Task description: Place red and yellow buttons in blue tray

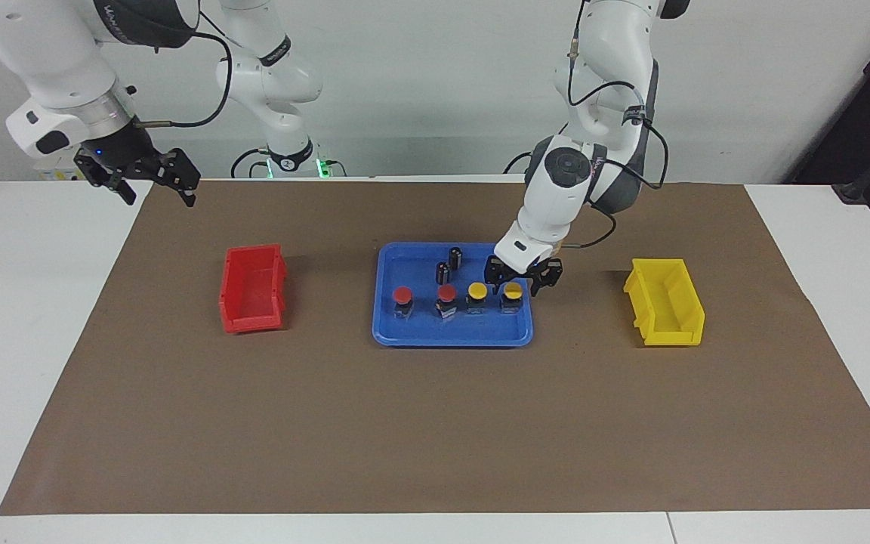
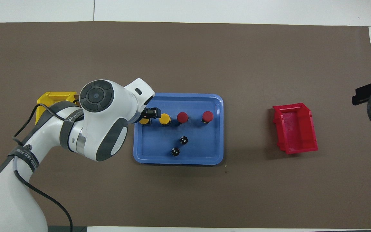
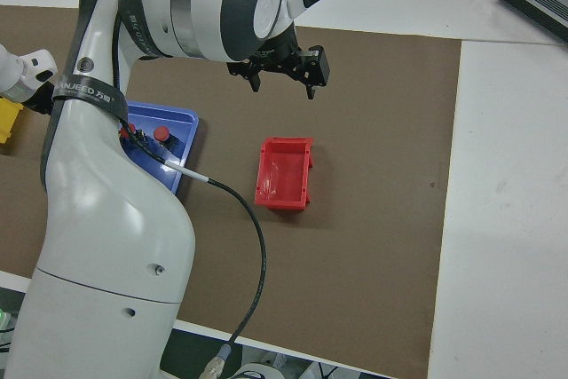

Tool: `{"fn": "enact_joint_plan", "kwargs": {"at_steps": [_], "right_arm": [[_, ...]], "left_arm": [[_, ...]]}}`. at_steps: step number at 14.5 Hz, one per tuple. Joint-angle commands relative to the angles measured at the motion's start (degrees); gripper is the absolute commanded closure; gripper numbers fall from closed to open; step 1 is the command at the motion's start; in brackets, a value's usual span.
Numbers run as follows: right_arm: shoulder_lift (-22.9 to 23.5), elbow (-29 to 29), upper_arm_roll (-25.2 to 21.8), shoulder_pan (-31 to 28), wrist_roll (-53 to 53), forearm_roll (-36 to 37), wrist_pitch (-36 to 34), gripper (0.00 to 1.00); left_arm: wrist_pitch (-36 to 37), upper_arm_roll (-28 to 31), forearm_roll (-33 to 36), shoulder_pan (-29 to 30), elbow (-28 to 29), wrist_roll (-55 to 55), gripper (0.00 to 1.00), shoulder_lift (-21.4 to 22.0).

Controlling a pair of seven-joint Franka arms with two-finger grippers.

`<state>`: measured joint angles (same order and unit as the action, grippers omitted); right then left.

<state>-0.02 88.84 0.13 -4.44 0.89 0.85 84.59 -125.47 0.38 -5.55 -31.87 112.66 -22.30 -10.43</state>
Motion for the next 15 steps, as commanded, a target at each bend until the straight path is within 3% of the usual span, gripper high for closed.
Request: {"fn": "enact_joint_plan", "kwargs": {"at_steps": [1, 3, 5, 7, 11, 15], "right_arm": [[-0.6, 0.28, 0.75, -0.92, 1.66, 0.73, -0.12, 0.0], [-0.6, 0.19, 0.75, -0.83, 1.66, 0.73, -0.21, 0.0], [-0.6, 0.19, 0.84, -0.92, 1.66, 0.73, -0.39, 0.0], [-0.6, 0.19, 0.84, -0.92, 1.66, 0.73, -0.39, 0.0], [-0.6, 0.19, 0.84, -0.92, 1.66, 0.73, -0.39, 0.0], [-0.6, 0.19, 0.84, -0.92, 1.66, 0.64, -0.39, 0.0]], "left_arm": [[11.87, 1.55, 0.0, 1.27, -7.42, 0.85, 0.0, 1.37], [18.04, 1.56, 2.46, 5.21, -11.48, 6.79, 0.0, 3.39], [20.26, 1.56, 3.08, 11.0, -11.67, 16.62, 0.0, 7.68], [22.98, 1.56, 3.43, 16.72, -12.89, 19.75, 0.0, 10.07], [33.08, 1.73, 7.48, 24.46, -20.53, 29.48, 0.0, 10.26], [33.71, 1.64, 7.3, 25.01, -22.39, 30.47, 0.0, 9.9]]}}
